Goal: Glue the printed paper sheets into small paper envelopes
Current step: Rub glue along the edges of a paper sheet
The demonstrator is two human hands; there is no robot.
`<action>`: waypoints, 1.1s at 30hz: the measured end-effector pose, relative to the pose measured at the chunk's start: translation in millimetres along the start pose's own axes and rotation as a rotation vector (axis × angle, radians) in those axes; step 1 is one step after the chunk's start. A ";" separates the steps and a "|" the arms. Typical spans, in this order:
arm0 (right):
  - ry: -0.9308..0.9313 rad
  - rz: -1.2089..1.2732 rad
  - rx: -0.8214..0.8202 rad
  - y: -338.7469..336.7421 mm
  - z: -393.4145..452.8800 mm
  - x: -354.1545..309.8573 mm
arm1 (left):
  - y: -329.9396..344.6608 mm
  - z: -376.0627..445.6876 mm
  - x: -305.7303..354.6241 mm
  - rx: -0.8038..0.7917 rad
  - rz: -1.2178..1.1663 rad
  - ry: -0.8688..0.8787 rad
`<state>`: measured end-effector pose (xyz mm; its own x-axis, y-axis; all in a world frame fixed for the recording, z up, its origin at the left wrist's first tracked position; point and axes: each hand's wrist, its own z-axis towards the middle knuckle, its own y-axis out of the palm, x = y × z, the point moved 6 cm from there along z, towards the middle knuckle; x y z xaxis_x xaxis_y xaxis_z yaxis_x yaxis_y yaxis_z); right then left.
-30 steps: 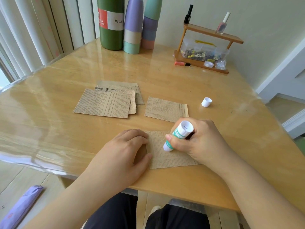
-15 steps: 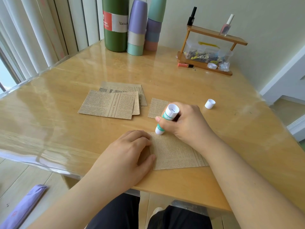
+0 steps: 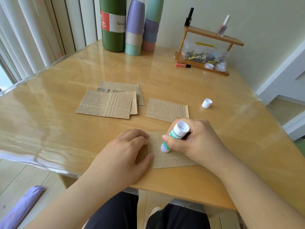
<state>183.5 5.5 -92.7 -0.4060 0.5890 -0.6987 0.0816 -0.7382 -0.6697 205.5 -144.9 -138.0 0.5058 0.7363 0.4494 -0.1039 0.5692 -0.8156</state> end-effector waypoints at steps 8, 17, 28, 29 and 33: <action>-0.010 -0.048 0.026 11.2 31.5 1.4 | 0.8 0.7 -2.8 0.021 0.006 0.010; 0.000 -0.063 0.019 13.1 36.8 -1.9 | -1.8 -0.6 -3.6 0.071 0.042 0.030; -0.041 -0.008 0.009 12.7 10.0 0.4 | -5.6 1.7 -2.6 0.109 0.045 0.015; -0.033 -0.005 0.007 13.5 12.7 0.3 | -6.2 1.4 -2.9 0.112 0.045 0.010; -0.005 -0.022 0.000 18.4 29.0 -1.2 | -7.5 0.8 -2.9 0.118 0.041 0.008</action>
<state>159.2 -18.3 -96.9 -0.4123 0.6032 -0.6827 0.0731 -0.7251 -0.6848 204.1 -151.0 -132.8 0.5056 0.7574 0.4131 -0.2249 0.5780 -0.7844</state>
